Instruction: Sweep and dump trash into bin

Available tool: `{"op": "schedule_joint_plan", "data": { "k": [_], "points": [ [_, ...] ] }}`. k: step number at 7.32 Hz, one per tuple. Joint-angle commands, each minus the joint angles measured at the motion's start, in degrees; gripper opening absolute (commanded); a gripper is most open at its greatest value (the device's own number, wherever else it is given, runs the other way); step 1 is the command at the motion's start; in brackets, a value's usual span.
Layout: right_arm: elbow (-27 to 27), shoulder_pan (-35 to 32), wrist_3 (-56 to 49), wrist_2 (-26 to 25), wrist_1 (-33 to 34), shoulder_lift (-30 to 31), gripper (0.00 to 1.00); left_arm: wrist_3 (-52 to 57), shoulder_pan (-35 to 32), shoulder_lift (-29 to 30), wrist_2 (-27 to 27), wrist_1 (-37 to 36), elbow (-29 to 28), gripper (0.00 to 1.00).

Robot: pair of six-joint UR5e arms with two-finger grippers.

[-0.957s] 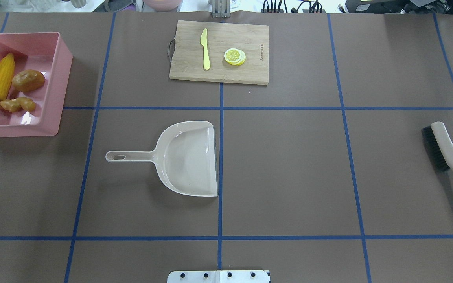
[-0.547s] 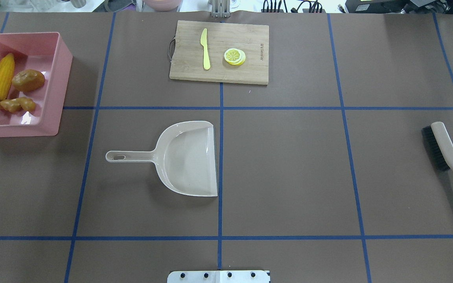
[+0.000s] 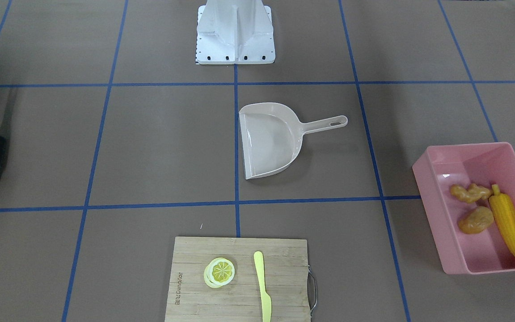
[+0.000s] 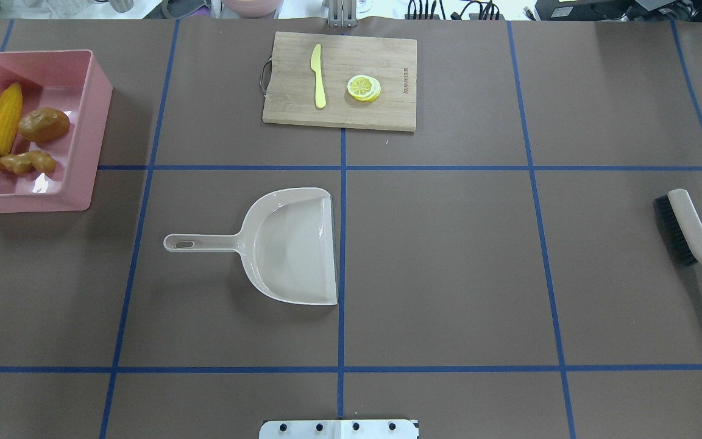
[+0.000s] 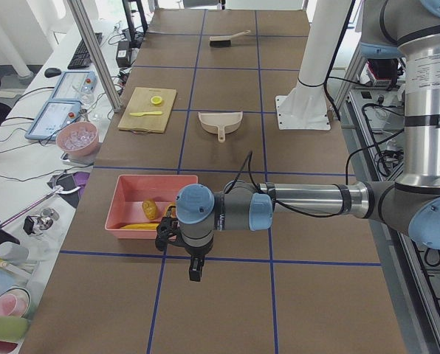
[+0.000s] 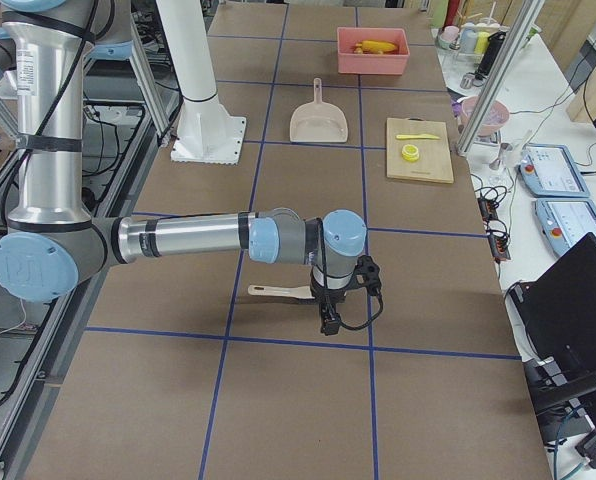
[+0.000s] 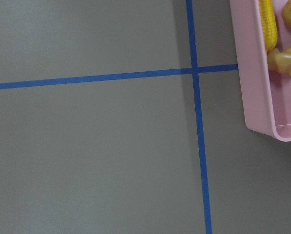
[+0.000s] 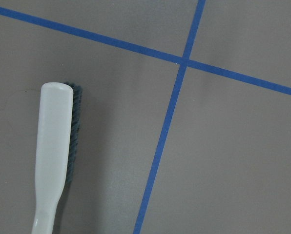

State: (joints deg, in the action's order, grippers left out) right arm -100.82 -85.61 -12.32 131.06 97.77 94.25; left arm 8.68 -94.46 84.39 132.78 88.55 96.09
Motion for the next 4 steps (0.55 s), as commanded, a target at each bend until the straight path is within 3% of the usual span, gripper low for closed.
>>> {"op": "schedule_joint_plan", "data": {
  "k": [1,4],
  "points": [
    [0.0,0.4,0.0,-0.4,-0.4,-0.8,1.0,-0.1,0.1,-0.1,0.3,0.0,0.1,0.98],
    [0.2,0.5,-0.1,-0.7,-0.4,-0.8,1.0,-0.1,0.1,-0.3,0.6,0.0,0.1,0.98]
  ]
}}
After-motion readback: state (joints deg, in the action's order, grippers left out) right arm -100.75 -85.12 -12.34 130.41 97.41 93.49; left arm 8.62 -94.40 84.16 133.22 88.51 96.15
